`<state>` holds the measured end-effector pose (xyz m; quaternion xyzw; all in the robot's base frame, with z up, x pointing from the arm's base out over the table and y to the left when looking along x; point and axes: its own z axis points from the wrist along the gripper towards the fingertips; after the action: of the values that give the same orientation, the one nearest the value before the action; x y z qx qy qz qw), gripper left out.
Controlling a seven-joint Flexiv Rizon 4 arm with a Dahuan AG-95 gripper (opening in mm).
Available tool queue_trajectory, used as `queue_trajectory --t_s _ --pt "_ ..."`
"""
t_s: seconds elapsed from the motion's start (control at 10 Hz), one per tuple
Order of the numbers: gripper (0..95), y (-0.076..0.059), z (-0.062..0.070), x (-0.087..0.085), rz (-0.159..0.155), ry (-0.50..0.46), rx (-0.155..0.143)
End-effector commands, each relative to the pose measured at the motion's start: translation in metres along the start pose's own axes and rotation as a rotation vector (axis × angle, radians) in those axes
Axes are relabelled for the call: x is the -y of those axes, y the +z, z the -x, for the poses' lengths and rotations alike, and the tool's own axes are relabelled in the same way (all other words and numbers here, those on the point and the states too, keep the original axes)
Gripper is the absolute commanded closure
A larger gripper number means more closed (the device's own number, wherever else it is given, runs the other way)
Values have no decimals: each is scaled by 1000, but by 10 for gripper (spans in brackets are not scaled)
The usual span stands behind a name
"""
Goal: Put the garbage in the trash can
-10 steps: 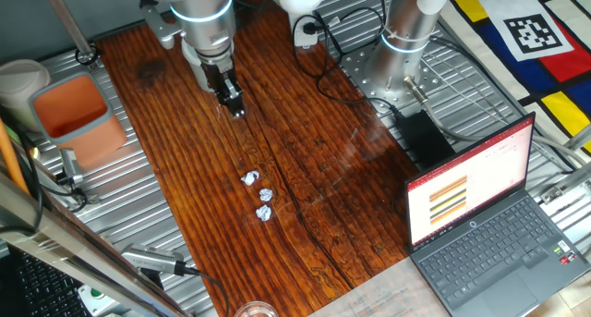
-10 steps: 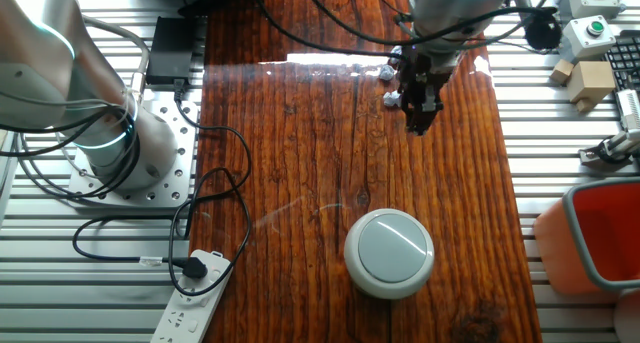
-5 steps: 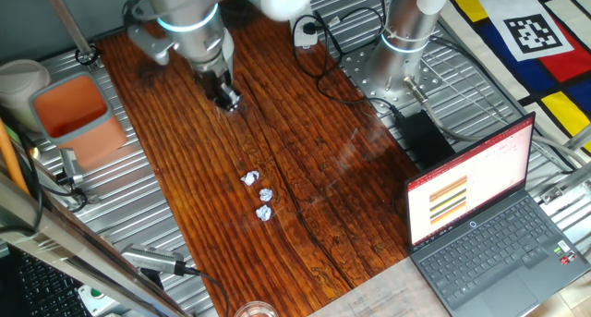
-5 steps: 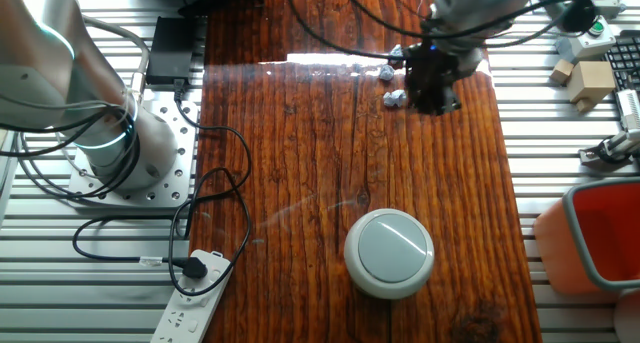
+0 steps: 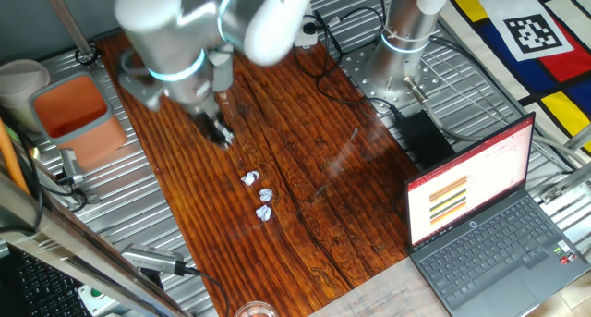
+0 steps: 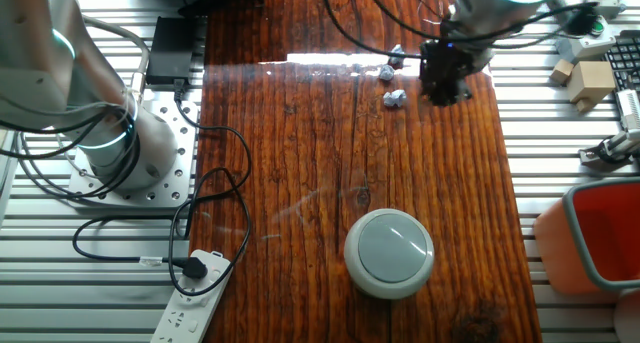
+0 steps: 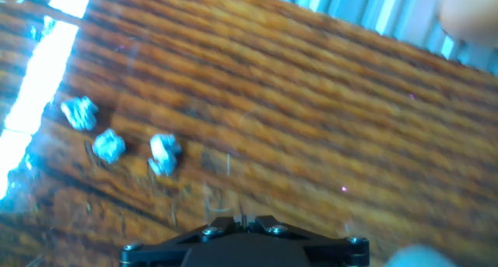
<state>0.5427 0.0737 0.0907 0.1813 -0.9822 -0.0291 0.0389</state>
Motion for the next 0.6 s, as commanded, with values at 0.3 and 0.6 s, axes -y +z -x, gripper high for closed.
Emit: queue_trajectory --t_s 0.3,0.6 --pt "570 51 3 -38 -5 33 7" --pt "570 63 3 -41 -10 26 9"
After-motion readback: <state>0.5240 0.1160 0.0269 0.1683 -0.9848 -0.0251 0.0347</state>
